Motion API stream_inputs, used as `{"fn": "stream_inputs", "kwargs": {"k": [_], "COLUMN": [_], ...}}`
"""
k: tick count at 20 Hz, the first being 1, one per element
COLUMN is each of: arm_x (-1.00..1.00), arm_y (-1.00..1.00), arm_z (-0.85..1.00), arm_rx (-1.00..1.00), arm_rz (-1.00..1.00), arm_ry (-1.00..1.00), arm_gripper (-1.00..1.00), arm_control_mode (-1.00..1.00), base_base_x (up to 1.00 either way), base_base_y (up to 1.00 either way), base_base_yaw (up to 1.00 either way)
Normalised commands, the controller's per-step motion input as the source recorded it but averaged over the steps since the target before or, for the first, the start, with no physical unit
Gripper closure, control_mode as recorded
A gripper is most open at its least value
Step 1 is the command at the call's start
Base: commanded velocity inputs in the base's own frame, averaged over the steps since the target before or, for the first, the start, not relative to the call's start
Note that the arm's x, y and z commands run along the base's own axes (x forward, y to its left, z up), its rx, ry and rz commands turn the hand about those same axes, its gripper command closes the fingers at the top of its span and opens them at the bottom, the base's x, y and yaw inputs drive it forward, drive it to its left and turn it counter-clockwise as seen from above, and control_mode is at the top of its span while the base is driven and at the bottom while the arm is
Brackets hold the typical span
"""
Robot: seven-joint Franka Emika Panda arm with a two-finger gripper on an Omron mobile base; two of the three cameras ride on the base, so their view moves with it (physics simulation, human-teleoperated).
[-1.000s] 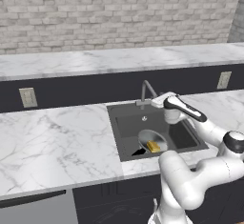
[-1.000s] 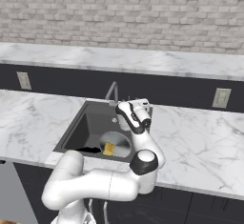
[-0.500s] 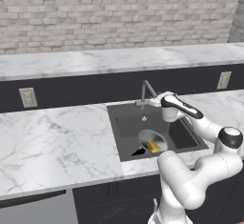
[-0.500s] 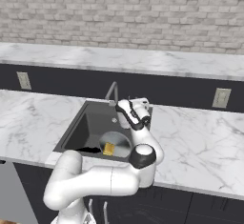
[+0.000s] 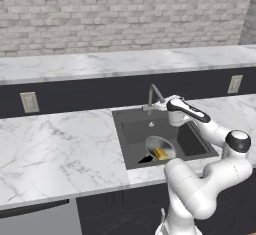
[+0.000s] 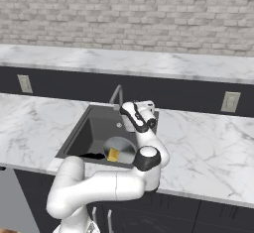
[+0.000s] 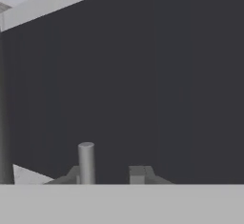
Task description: Pick the pan and sponge and place them into the sink. Then turn on the water.
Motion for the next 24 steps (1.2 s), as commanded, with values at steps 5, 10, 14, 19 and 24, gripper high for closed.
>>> {"fn": "stream_inputs", "kwargs": {"k": [5,10,14,19,24], "arm_x": [0.11,0.04,0.00,0.00,0.00], "arm_y": [0.00,-0.05,-0.24,-0.34,-0.41], "arm_z": [-0.07,-0.06,-0.07,-0.04,-0.02], "arm_rx": [0.00,0.00,0.01,0.04,0.05], "arm_rz": [0.00,0.00,0.00,0.00,0.00], "arm_ry": [0.00,0.00,0.00,0.02,0.04], "arm_gripper": [1.00,1.00,1.00,1.00,1.00], "arm_control_mode": [-1.00,-1.00,-1.00,-1.00,-1.00], "base_base_x": [0.00,0.00,0.00,0.00,0.00], "base_base_y": [0.00,0.00,0.00,0.00,0.00], "base_base_yaw": [0.00,0.00,0.00,0.00,0.00]}}
